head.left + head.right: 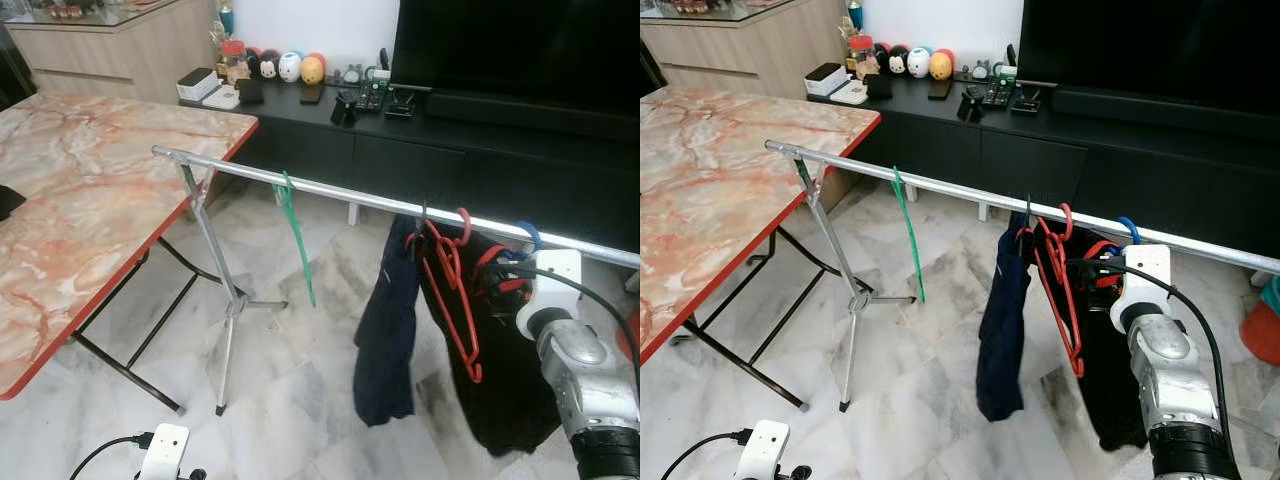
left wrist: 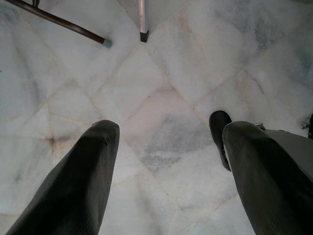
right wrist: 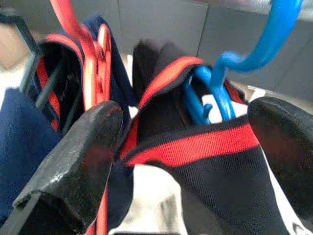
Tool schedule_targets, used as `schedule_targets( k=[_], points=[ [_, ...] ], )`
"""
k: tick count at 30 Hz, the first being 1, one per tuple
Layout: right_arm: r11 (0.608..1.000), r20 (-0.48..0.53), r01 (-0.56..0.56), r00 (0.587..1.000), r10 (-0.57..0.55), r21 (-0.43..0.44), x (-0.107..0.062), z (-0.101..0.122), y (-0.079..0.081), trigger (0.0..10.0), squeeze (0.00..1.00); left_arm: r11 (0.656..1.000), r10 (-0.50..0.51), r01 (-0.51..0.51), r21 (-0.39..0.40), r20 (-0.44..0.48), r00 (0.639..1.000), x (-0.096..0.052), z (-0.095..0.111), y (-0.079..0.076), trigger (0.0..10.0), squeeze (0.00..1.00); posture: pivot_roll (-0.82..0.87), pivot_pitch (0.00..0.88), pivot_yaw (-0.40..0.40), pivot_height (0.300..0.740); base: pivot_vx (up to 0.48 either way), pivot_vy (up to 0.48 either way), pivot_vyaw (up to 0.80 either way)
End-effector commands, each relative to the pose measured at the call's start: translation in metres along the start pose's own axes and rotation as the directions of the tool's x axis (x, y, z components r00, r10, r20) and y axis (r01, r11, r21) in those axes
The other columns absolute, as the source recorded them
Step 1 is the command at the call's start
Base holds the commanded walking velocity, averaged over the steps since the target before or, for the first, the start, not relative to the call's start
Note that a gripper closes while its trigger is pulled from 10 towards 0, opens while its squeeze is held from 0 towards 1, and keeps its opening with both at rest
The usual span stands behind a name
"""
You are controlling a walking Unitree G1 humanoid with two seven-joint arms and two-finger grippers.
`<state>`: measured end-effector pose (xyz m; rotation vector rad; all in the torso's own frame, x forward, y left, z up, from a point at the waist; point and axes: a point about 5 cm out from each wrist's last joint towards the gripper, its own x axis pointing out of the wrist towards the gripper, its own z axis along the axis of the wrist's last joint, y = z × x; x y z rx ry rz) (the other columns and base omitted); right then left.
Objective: Hang hanger
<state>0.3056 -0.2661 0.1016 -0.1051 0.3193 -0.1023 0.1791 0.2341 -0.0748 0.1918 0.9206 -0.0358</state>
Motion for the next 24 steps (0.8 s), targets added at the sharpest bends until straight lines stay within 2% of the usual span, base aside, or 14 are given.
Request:
schedule_targets(
  k=[1,3,4,6,8,9,10,11,12,14,16,18,20,24],
  points=[
    [1.000,-0.014,0.004,1.000,-0.004,-0.017,-0.001,0.003,-0.001,10.0,1.00,1.000,0.000,0.000,0.006,-0.035,0.999,-0.002,-0.008,0.001,10.0,0.00,0.00,0.000,0.066,0.740,0.000,0.000,0.00],
    [1.000,-0.038,0.015,0.999,-0.016,-0.026,-0.001,0.002,-0.003,10.0,1.00,1.000,-0.001,0.001,0.006,-0.034,0.999,-0.002,-0.008,0.001,10.0,0.00,0.00,0.000,0.066,0.740,0.000,0.000,0.00],
    [0.997,-0.050,0.039,0.998,-0.042,-0.063,-0.002,0.002,-0.010,10.0,1.00,1.000,-0.001,0.001,0.005,-0.034,0.999,-0.002,-0.008,0.001,10.0,0.00,0.00,0.000,0.066,0.740,0.000,0.000,0.00],
    [0.996,-0.051,0.050,0.997,-0.054,-0.075,-0.003,0.003,-0.012,10.0,1.00,1.000,-0.001,0.001,0.005,-0.034,0.999,-0.002,-0.008,0.001,10.0,0.00,0.00,0.000,0.066,0.740,0.000,0.000,0.00],
    [0.992,-0.062,0.081,0.994,-0.087,-0.102,-0.004,0.006,-0.023,10.0,1.00,1.000,-0.001,0.001,0.005,-0.034,0.999,-0.002,-0.008,0.001,10.0,0.00,0.00,0.000,0.067,0.740,0.000,0.000,0.00],
    [0.991,-0.069,0.081,0.994,-0.088,-0.107,-0.005,0.007,-0.025,10.0,0.62,1.000,-0.002,0.002,0.005,-0.034,0.999,-0.002,-0.009,0.001,10.0,0.00,0.00,0.000,0.067,0.740,0.000,0.000,0.00],
    [0.991,-0.078,0.073,0.994,-0.083,-0.116,-0.006,0.007,-0.027,10.0,0.00,1.000,-0.002,0.002,0.005,-0.034,0.999,-0.002,-0.009,0.001,10.0,0.00,0.00,0.000,0.067,0.740,0.000,0.000,0.00],
    [0.991,-0.101,0.049,0.993,-0.062,-0.126,-0.007,0.005,-0.030,10.0,0.00,1.000,-0.002,0.002,0.005,-0.034,0.999,-0.002,-0.009,0.001,10.0,0.00,0.00,0.000,0.067,0.740,0.000,0.000,0.00],
    [0.986,-0.155,-0.024,0.988,-0.002,-0.163,-0.011,0.000,-0.032,10.0,0.00,1.000,-0.003,0.003,0.004,-0.034,0.999,-0.002,-0.009,0.001,10.0,0.00,0.00,0.000,0.067,0.740,0.000,0.000,0.00],
    [0.980,-0.187,-0.057,0.982,0.021,-0.191,-0.015,-0.003,-0.034,10.0,0.00,1.000,-0.004,0.004,0.004,-0.034,0.999,-0.002,-0.009,0.001,10.0,0.00,0.00,0.000,0.067,0.740,0.000,0.000,0.00],
    [0.987,-0.166,0.014,0.985,-0.041,-0.161,-0.017,0.001,-0.048,10.0,0.00,1.000,-0.003,0.004,0.003,-0.034,0.999,-0.002,-0.009,0.002,10.0,0.00,0.00,0.000,0.067,0.740,0.000,0.000,0.00],
    [0.989,-0.161,0.027,0.986,-0.050,-0.144,-0.018,0.003,-0.053,10.0,0.00,1.000,-0.004,0.004,0.002,-0.034,0.999,-0.002,-0.009,0.002,10.0,0.00,0.00,0.000,0.069,0.740,0.000,0.000,0.00],
    [0.995,-0.132,0.044,0.990,-0.055,-0.086,-0.023,0.011,-0.065,10.0,0.00,1.000,-0.005,0.005,0.004,-0.035,0.999,-0.002,-0.009,0.002,10.0,0.00,-0.01,0.000,0.071,0.740,0.000,0.000,0.00],
    [0.988,-0.166,-0.004,0.986,-0.022,-0.152,-0.028,0.008,-0.070,10.0,0.00,1.000,-0.007,0.008,0.006,-0.035,0.999,-0.002,-0.009,0.002,10.0,0.00,-0.01,0.000,0.073,0.740,0.000,0.000,0.00]
  ],
)
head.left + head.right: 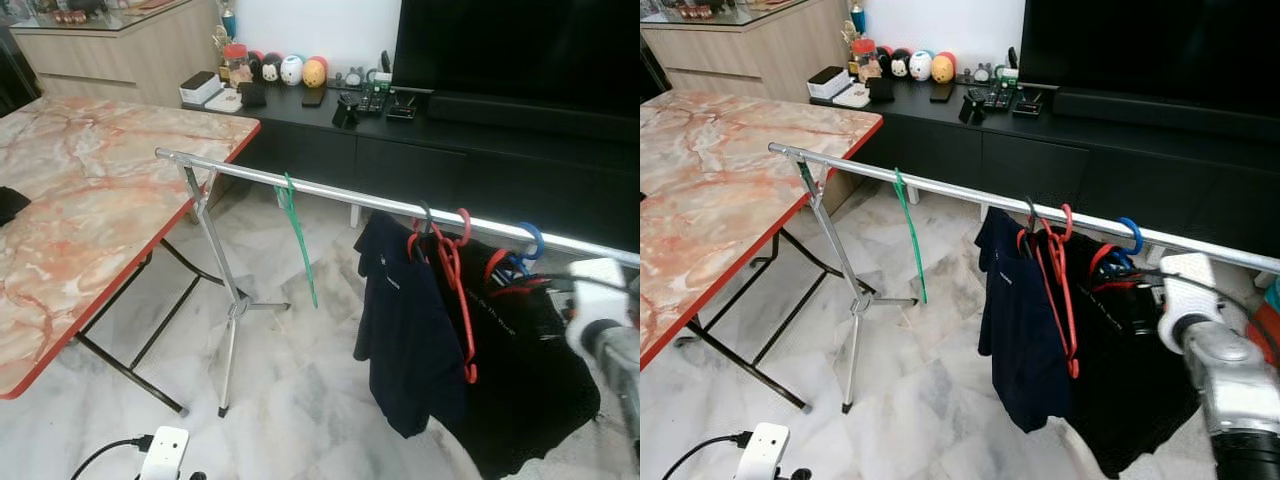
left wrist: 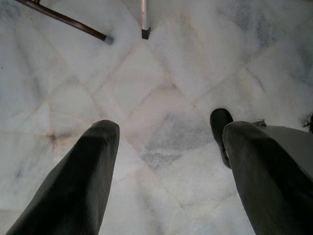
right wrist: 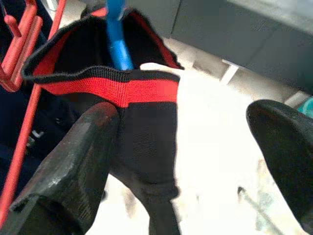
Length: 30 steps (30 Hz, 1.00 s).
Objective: Hang hanger
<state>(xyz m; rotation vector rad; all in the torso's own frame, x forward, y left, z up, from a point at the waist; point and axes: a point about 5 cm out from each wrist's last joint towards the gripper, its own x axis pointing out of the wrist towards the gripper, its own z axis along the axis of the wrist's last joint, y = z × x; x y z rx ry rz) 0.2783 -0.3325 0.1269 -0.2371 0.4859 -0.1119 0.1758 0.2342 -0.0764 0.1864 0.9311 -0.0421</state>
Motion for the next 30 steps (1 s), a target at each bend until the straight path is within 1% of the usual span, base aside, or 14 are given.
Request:
schedule_targets(
  k=[1,5,6,8,15,21,22,25,27,29,30],
  points=[
    [0.999,-0.030,-0.014,0.999,0.012,-0.036,-0.003,-0.005,-0.002,10.0,0.00,1.000,0.000,0.000,0.008,-0.025,1.000,-0.001,-0.005,0.002,10.0,0.00,-0.01,0.000,0.073,0.740,0.000,0.000,0.00],
    [0.999,-0.052,-0.048,0.998,0.047,-0.018,-0.003,-0.011,-0.001,10.0,0.00,1.000,-0.004,0.004,0.008,-0.025,1.000,-0.001,-0.005,0.002,10.0,0.00,-0.01,0.000,0.074,0.740,0.000,0.000,0.00],
    [0.996,-0.053,-0.085,0.995,0.083,-0.033,-0.004,-0.012,0.003,10.0,0.00,1.000,-0.004,0.005,0.009,-0.026,1.000,-0.001,-0.005,0.003,10.0,0.00,-0.01,0.000,0.075,0.740,0.000,0.000,0.00],
    [0.992,-0.051,-0.121,0.992,0.119,-0.029,-0.004,-0.014,0.005,10.0,0.00,1.000,-0.005,0.006,0.010,-0.027,1.000,-0.001,-0.005,0.003,10.0,0.00,-0.01,0.000,0.076,0.740,0.000,0.000,0.00],
    [0.986,-0.063,-0.164,0.985,0.161,-0.040,-0.004,-0.021,0.008,10.0,0.00,1.000,-0.006,0.006,0.011,-0.027,1.000,-0.001,-0.005,0.003,10.0,0.00,-0.01,0.000,0.078,0.740,0.000,0.000,0.00],
    [0.988,-0.095,-0.144,0.986,0.138,-0.054,-0.001,-0.028,0.007,10.0,0.00,1.000,-0.008,0.009,0.013,-0.029,1.000,-0.001,-0.005,0.004,10.0,0.00,-0.01,0.000,0.079,0.740,0.000,0.000,0.00],
    [0.993,-0.104,-0.101,0.990,0.094,-0.062,0.000,-0.029,0.002,10.0,0.00,1.000,-0.008,0.009,0.014,-0.029,1.000,-0.001,-0.005,0.004,10.0,0.00,-0.01,0.000,0.079,0.740,0.000,0.000,0.00],
    [0.998,-0.092,-0.052,0.995,0.048,-0.044,0.003,-0.027,-0.003,10.0,0.00,1.000,-0.008,0.009,0.017,-0.030,1.000,-0.002,-0.005,0.004,10.0,0.00,-0.01,0.000,0.079,0.740,0.000,0.000,0.00],
    [0.998,-0.072,-0.045,0.996,0.043,-0.032,0.005,-0.025,-0.002,10.0,0.00,1.000,-0.007,0.008,0.018,-0.030,1.000,-0.002,-0.005,0.005,10.0,0.00,-0.01,0.000,0.079,0.740,0.000,0.000,0.00],
    [0.998,-0.058,-0.062,0.996,0.061,-0.022,0.008,-0.023,0.005,10.0,0.00,1.000,-0.006,0.007,0.020,-0.031,1.000,-0.002,-0.005,0.005,10.0,0.00,-0.01,0.000,0.079,0.740,0.000,0.000,0.00],
    [0.998,-0.058,-0.062,0.996,0.061,-0.022,0.008,-0.023,0.005,10.0,0.00,1.000,-0.006,0.007,0.020,-0.031,1.000,-0.002,-0.005,0.005,10.0,0.00,-0.01,0.000,0.079,0.740,0.000,0.000,0.00]
  ],
)
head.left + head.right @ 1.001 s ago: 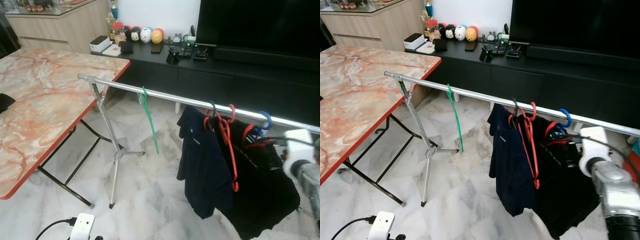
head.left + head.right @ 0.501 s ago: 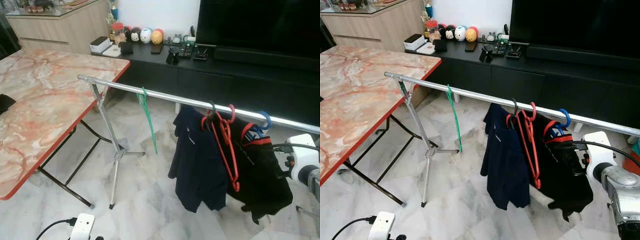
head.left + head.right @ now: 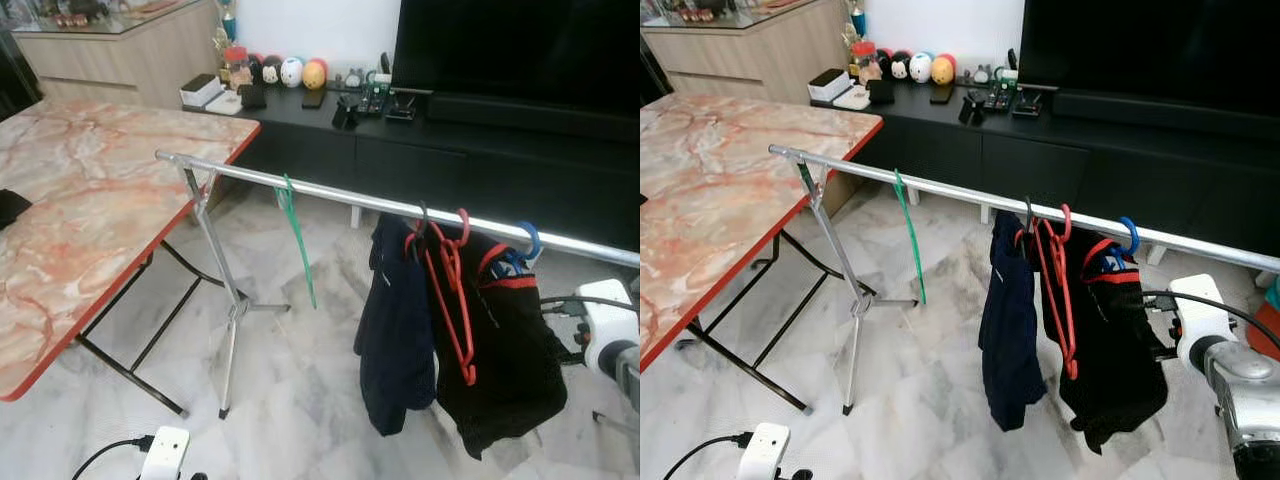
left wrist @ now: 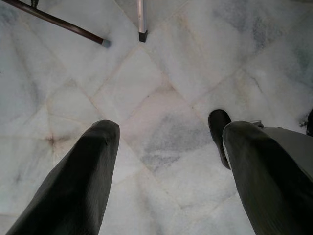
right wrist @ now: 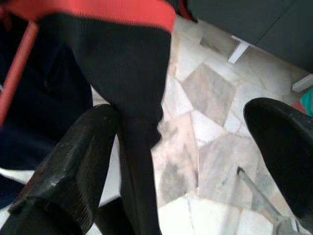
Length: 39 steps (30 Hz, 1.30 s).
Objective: Hang hanger
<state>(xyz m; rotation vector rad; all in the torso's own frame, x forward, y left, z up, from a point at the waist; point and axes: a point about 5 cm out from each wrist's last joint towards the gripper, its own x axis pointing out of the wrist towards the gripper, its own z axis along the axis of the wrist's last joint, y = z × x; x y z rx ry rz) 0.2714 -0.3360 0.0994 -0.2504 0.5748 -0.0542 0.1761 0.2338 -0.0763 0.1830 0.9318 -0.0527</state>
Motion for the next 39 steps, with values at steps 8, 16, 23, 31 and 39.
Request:
schedule_targets(
  k=[8,16,23,31,39],
  points=[
    [0.995,0.043,-0.092,0.995,0.091,0.040,0.016,0.002,0.033,10.0,0.00,1.000,0.001,-0.001,0.024,-0.030,1.000,-0.002,-0.005,0.005,10.0,0.00,0.00,0.000,0.077,0.740,0.000,0.000,0.00],
    [0.996,0.050,-0.065,0.997,0.062,0.068,0.026,0.001,0.041,10.0,0.00,1.000,0.004,-0.003,0.024,-0.035,0.999,-0.002,-0.006,0.006,10.0,0.00,0.01,0.000,0.075,0.740,0.000,0.000,0.00],
    [0.991,0.116,-0.013,0.993,-0.002,0.130,0.031,0.010,0.041,10.0,0.00,1.000,0.004,-0.003,0.023,-0.034,0.999,-0.002,-0.006,0.005,10.0,0.00,0.01,0.000,0.071,0.740,0.000,0.000,0.00],
    [0.987,0.129,-0.038,0.991,0.018,0.155,0.037,0.010,0.051,0.0,0.00,1.000,0.003,-0.003,0.014,-0.034,0.999,-0.002,-0.007,0.004,10.0,0.00,0.01,0.000,0.069,0.740,0.000,0.000,0.00],
    [0.986,0.112,-0.034,0.994,0.016,0.161,0.040,0.002,0.054,0.0,0.00,1.000,0.006,-0.006,0.008,-0.042,0.999,-0.003,-0.010,0.004,10.0,0.00,0.01,0.000,0.068,0.740,0.000,0.000,0.00]
  ],
)
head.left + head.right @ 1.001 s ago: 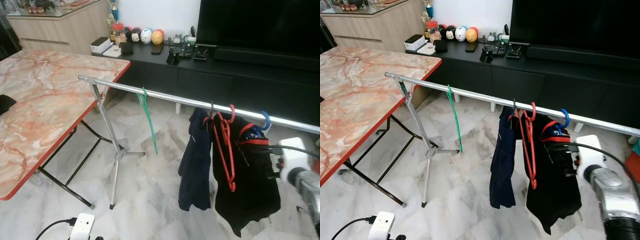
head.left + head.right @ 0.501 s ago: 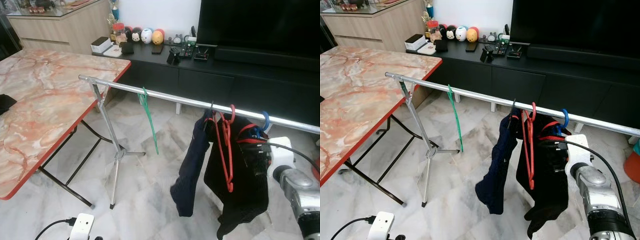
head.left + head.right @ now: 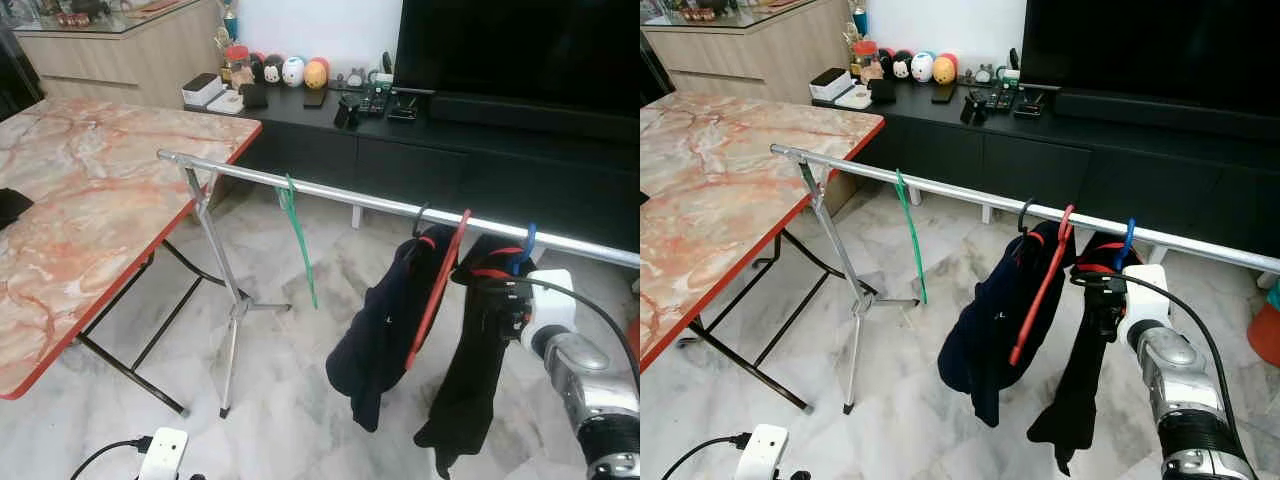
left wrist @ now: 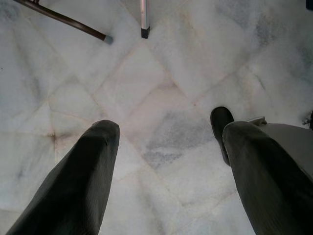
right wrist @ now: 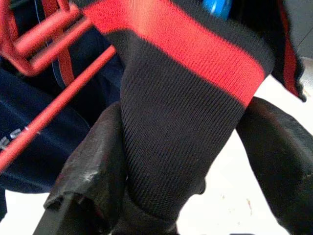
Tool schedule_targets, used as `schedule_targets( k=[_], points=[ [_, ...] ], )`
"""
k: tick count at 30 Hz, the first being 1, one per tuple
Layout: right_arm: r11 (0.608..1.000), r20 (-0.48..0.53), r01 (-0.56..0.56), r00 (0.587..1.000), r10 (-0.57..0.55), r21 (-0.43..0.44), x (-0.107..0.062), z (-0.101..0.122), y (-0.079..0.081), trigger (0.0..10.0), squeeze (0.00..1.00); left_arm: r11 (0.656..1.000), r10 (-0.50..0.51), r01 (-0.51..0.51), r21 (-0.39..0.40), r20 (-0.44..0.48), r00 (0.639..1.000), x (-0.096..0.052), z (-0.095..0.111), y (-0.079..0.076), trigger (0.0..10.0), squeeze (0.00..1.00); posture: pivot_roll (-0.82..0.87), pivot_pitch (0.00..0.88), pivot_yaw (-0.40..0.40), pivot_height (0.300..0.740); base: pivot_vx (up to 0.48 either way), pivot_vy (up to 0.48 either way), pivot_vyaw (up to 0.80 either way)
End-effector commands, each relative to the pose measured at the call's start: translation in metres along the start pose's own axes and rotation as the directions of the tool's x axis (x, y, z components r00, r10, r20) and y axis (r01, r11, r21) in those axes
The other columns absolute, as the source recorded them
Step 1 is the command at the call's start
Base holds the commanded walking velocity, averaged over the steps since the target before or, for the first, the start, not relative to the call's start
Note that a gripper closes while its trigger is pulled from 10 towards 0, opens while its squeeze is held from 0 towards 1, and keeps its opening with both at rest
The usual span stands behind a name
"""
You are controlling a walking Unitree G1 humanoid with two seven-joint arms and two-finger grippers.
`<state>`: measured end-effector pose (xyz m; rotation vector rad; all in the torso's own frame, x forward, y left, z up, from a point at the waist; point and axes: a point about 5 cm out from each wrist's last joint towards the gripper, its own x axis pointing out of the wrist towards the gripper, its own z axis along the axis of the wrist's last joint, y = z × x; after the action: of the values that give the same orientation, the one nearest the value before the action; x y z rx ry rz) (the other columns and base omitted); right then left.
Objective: Hang hanger
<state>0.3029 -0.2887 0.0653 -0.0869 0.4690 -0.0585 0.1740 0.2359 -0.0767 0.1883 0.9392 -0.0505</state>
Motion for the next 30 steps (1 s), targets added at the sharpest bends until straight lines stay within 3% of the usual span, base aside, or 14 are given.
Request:
schedule_targets(
  k=[1,30],
  points=[
    [1.000,0.009,0.004,1.000,-0.004,0.002,0.0015,0.0018,0.0011,0.0,0.00,1.000,0.003,-0.003,0.004,-0.034,0.999,-0.0018,-0.0078,0.0021,10.0,0.00,0.01,0.000,0.068,0.740,0.000,0.000,0.00],
    [1.000,0.024,0.003,1.000,-0.003,0.010,0.0053,0.0000,0.0065,0.0,0.00,1.000,-0.002,0.003,0.004,-0.032,0.999,-0.0015,-0.0083,-0.0009,10.0,0.00,0.01,0.000,0.065,0.740,0.000,0.000,0.00]
  ],
)
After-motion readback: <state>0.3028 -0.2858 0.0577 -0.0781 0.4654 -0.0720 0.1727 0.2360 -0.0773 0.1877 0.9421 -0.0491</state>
